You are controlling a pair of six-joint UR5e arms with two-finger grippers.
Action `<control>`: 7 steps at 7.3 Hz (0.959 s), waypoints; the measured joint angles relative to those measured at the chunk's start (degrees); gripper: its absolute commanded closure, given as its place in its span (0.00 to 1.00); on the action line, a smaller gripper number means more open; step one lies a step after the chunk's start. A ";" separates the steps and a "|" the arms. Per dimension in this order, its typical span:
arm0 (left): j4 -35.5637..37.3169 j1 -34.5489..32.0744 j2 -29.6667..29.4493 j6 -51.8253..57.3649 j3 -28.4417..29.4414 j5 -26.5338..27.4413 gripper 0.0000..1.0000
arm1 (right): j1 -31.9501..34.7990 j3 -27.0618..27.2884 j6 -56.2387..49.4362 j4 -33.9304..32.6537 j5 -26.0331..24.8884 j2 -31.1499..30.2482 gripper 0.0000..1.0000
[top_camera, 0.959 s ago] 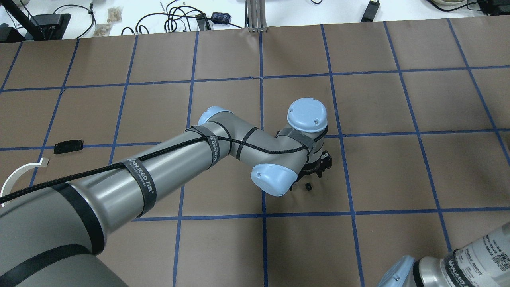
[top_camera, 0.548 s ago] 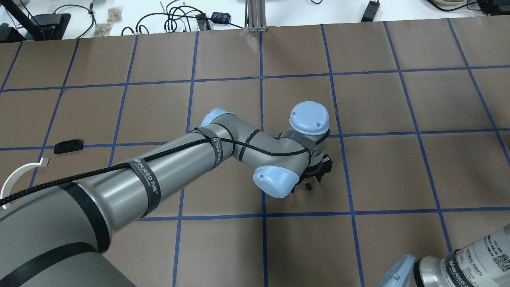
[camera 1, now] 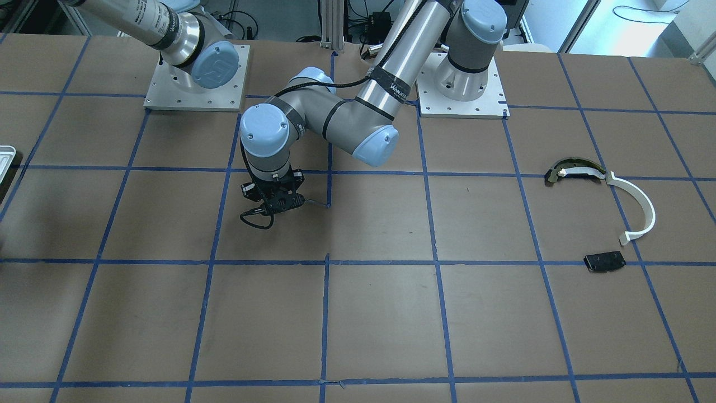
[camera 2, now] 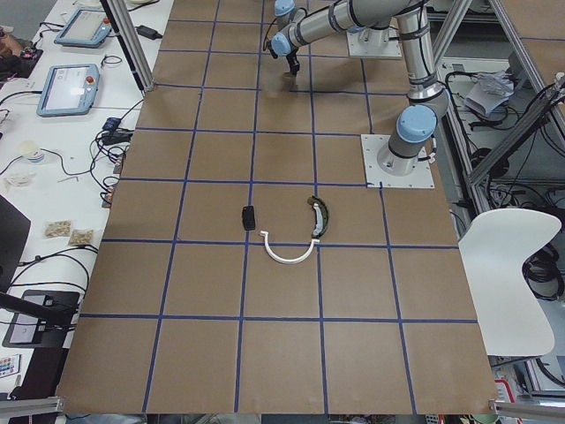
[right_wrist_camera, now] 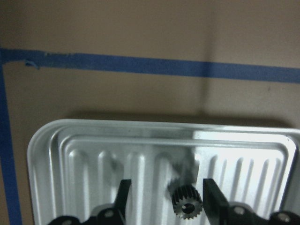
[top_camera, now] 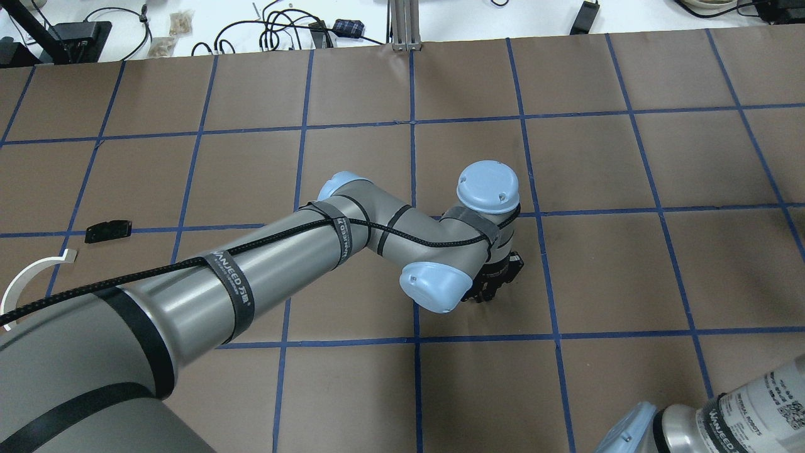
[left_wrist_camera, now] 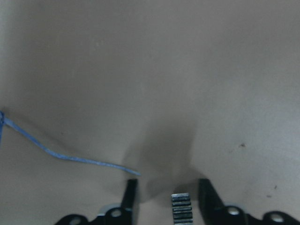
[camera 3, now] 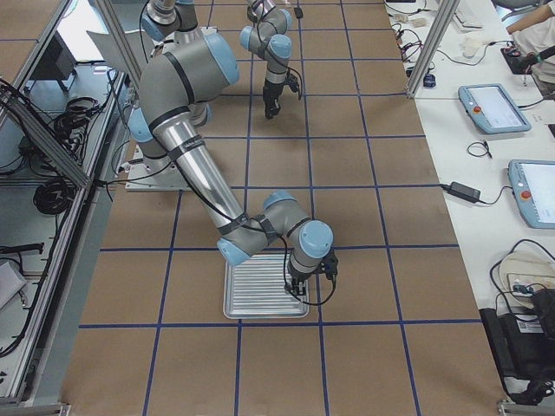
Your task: Place bearing gear from tray to pile
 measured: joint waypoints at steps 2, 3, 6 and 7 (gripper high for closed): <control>-1.65 0.26 1.33 0.50 0.39 -0.21 1.00 | -0.58 0.11 -1.26 -0.05 0.02 0.10 0.51; -2.77 0.77 1.92 1.79 0.74 -0.06 1.00 | -0.73 0.14 -1.62 -0.05 0.03 0.15 0.52; -8.67 8.90 4.72 12.76 1.09 3.29 1.00 | -0.99 0.19 -2.38 -0.05 0.00 0.20 0.54; -11.01 14.45 6.28 18.55 1.08 4.37 1.00 | -1.17 0.22 -2.75 -0.03 0.00 0.23 0.55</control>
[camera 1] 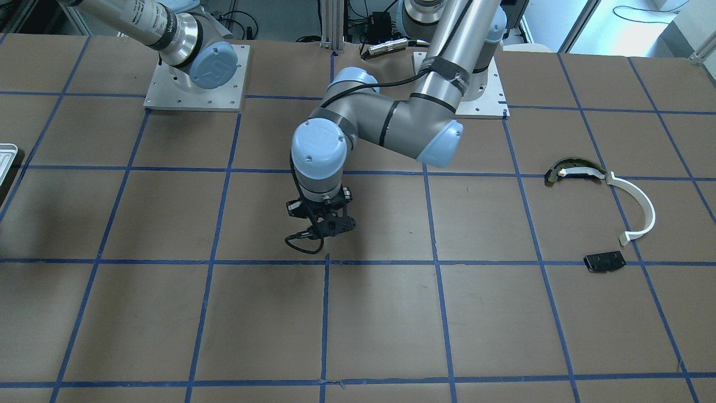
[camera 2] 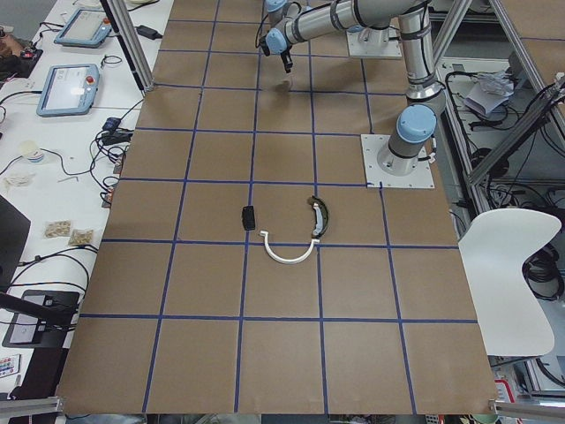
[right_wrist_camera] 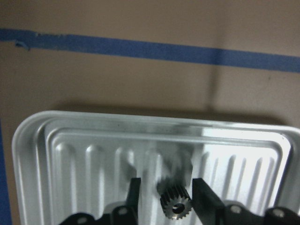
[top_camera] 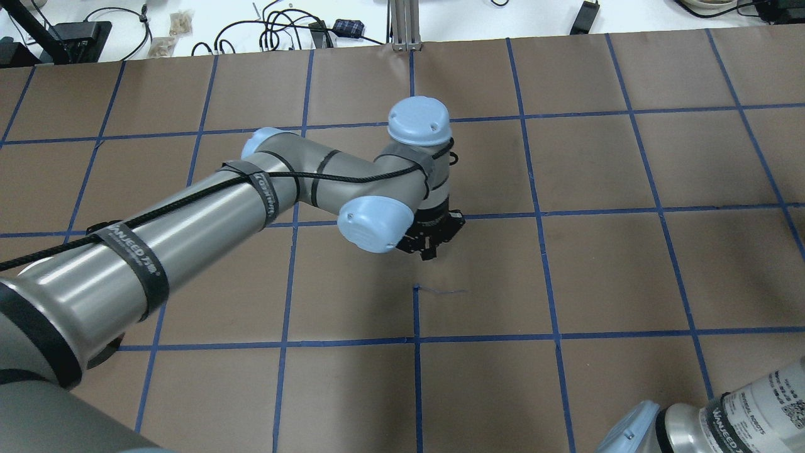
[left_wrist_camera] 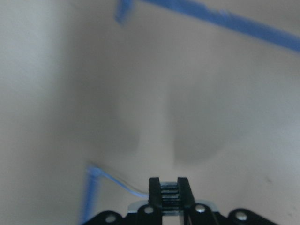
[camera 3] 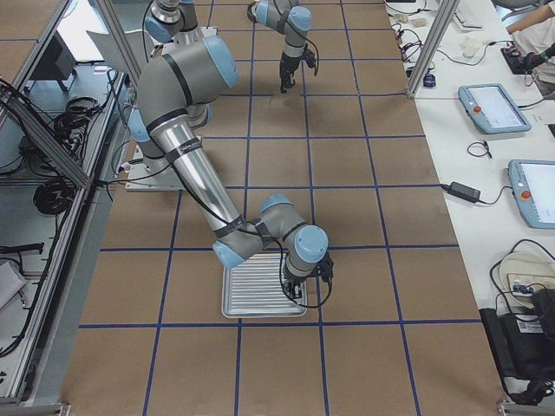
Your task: Place bearing gear from tray to pile
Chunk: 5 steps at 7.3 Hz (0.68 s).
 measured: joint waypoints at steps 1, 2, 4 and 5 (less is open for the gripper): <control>-2.37 5.54 1.34 6.90 -0.08 1.23 1.00 | -0.15 0.15 -0.49 0.02 0.00 0.01 0.55; -4.66 11.08 2.50 14.30 -0.10 3.61 1.00 | -0.46 0.48 -1.05 0.01 0.02 0.01 0.55; -8.27 22.67 4.78 31.64 -0.42 9.21 1.00 | -1.17 1.15 -1.80 -0.02 0.08 -0.09 0.55; -9.79 28.78 5.80 40.88 -0.90 12.12 1.00 | -1.39 1.27 -2.19 -0.01 0.08 -0.12 0.55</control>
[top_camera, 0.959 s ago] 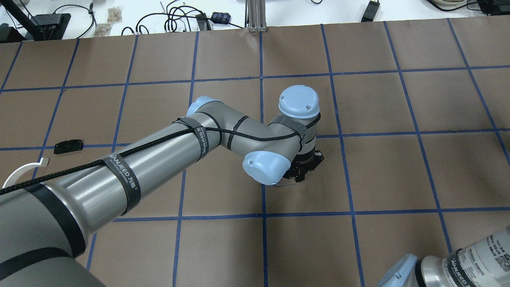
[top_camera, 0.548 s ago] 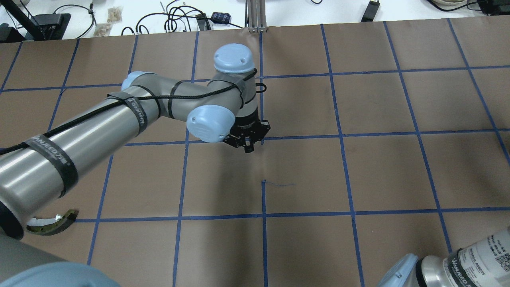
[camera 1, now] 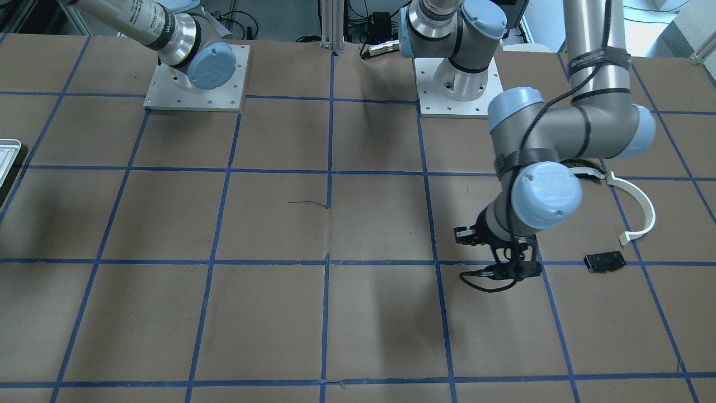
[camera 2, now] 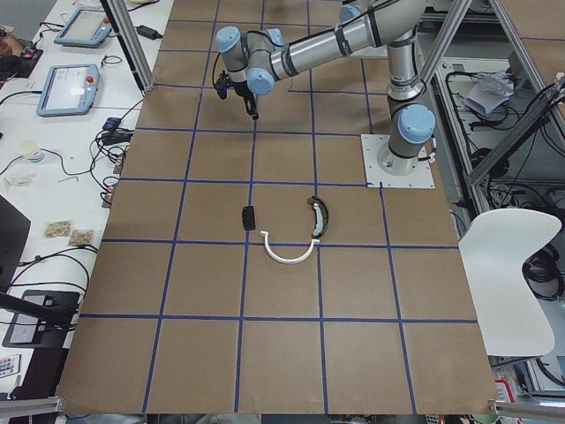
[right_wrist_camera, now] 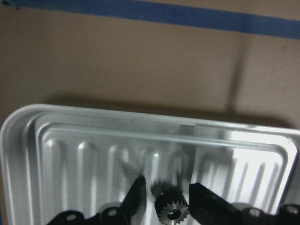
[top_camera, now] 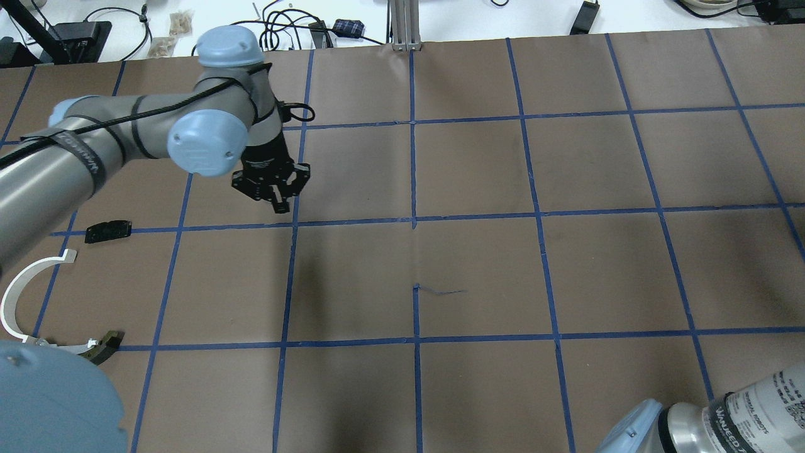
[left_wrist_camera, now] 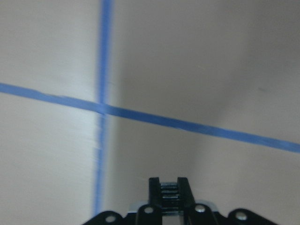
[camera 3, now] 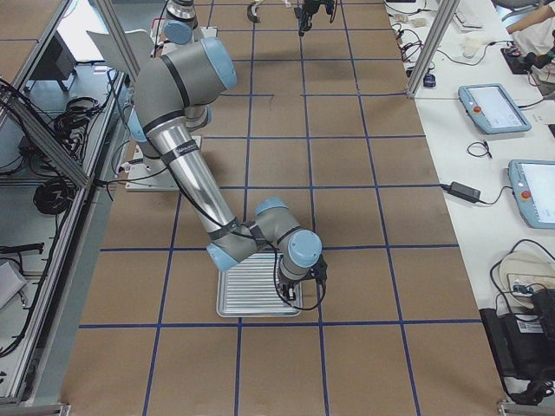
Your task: Place bearing gear from tray to pile
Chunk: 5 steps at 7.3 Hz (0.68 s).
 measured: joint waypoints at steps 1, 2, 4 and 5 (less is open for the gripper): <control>-0.75 6.04 0.72 8.73 -0.42 2.69 1.00 | -0.22 0.01 -0.46 0.00 0.02 -0.02 0.56; -1.02 12.00 1.13 16.82 -0.62 4.42 1.00 | -0.43 0.02 -1.03 0.00 0.06 -0.05 0.59; -1.12 21.31 1.31 27.65 -0.76 5.50 1.00 | -0.56 0.02 -1.61 0.00 0.03 -0.07 0.70; -1.03 24.34 1.00 30.28 -0.78 6.03 1.00 | -0.58 0.02 -1.63 -0.01 -0.11 -0.08 0.81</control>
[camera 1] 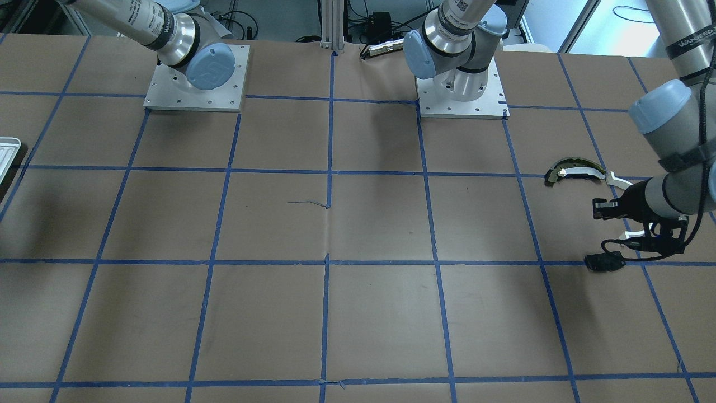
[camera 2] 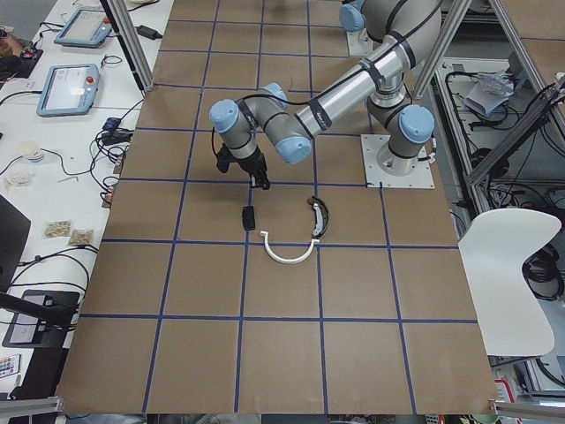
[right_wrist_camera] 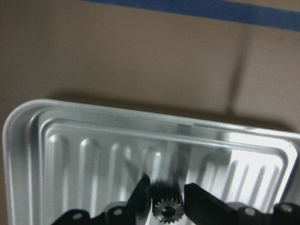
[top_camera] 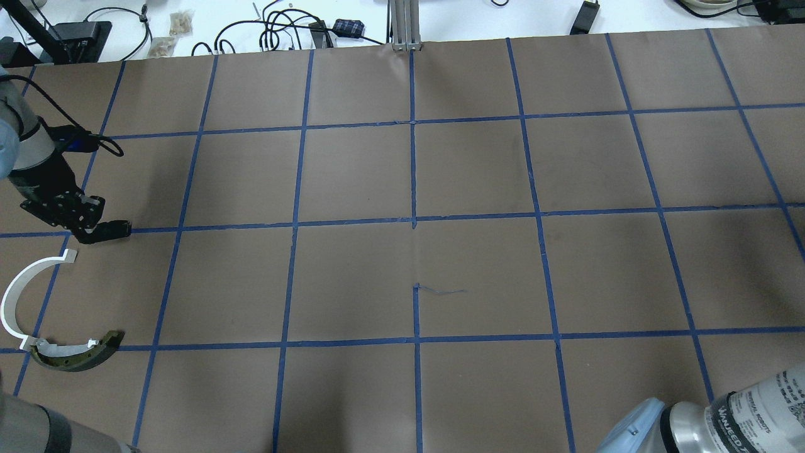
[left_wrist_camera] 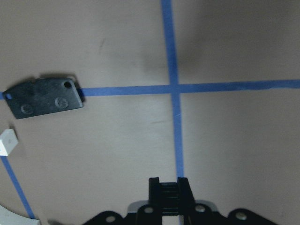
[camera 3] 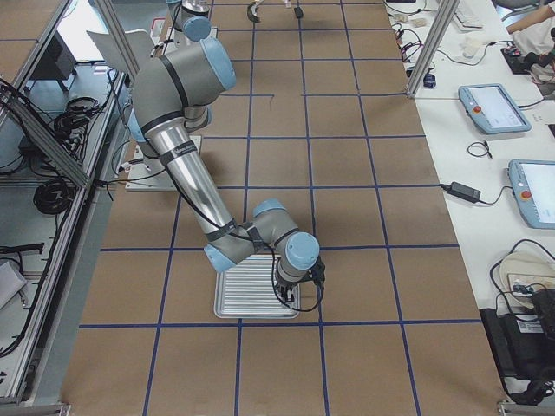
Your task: Place bearing gear from tray to pile
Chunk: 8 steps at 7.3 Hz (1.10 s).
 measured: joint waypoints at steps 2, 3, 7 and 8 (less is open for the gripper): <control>0.33 3.90 -1.36 1.62 -0.17 1.59 1.00 | -0.01 0.00 0.10 0.03 -0.88 -0.02 0.90; 1.24 4.71 -2.10 1.77 -0.36 1.92 1.00 | -0.01 -0.01 0.10 0.08 -1.14 -0.05 0.90; 4.64 5.31 -4.67 1.84 -0.78 2.38 0.00 | -0.01 -0.25 0.61 0.38 -2.03 -0.20 0.85; 4.35 5.35 -4.67 1.72 -0.80 2.45 0.00 | -0.01 -0.35 0.67 0.42 -2.33 -0.20 0.76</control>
